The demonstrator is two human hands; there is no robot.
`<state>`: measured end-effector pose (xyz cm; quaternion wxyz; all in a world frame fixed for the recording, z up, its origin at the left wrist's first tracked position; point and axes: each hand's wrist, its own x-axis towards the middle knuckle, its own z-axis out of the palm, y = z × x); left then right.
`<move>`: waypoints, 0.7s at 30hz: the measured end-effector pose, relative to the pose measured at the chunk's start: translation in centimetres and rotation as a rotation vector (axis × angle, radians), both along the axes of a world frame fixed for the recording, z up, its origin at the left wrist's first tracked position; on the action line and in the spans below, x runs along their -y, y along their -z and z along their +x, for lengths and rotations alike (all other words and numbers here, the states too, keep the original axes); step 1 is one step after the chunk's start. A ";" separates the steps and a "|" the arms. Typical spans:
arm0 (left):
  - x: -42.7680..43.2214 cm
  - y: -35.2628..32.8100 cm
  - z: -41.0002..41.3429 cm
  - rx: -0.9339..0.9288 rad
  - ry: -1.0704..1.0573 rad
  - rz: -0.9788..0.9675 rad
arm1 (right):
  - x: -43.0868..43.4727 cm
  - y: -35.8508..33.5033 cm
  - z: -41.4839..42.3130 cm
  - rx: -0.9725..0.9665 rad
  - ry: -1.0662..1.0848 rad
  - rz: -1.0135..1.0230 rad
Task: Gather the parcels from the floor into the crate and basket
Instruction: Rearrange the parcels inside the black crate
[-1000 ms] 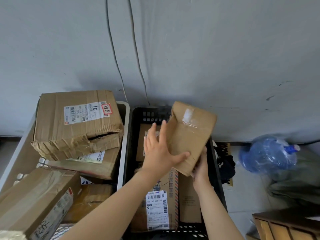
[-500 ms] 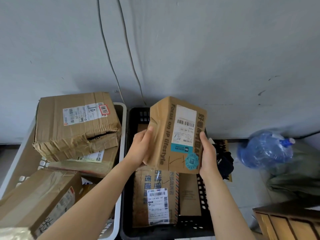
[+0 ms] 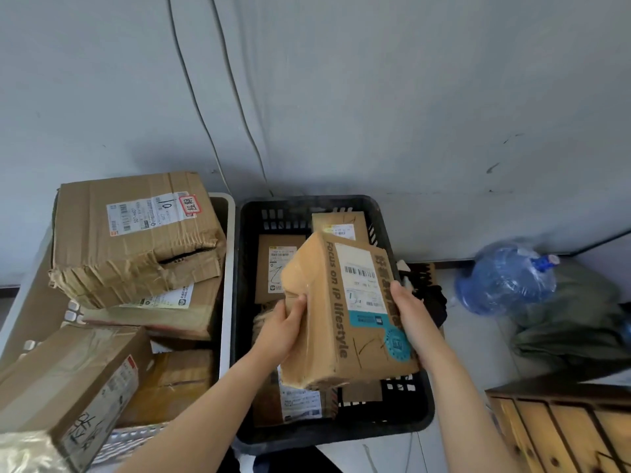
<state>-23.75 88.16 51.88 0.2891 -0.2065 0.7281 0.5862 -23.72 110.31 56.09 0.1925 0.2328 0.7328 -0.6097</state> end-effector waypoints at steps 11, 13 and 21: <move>2.9 -1.9 0.8 0.258 -0.088 0.428 | 1.2 -0.7 0.9 -0.056 0.012 -0.022; 3.7 -1.3 1.3 0.284 -0.100 0.467 | 2.0 -0.2 1.1 -0.041 0.026 -0.050; 5.9 -0.7 1.1 0.141 -0.330 0.263 | 6.0 0.5 0.2 -0.112 -0.042 -0.004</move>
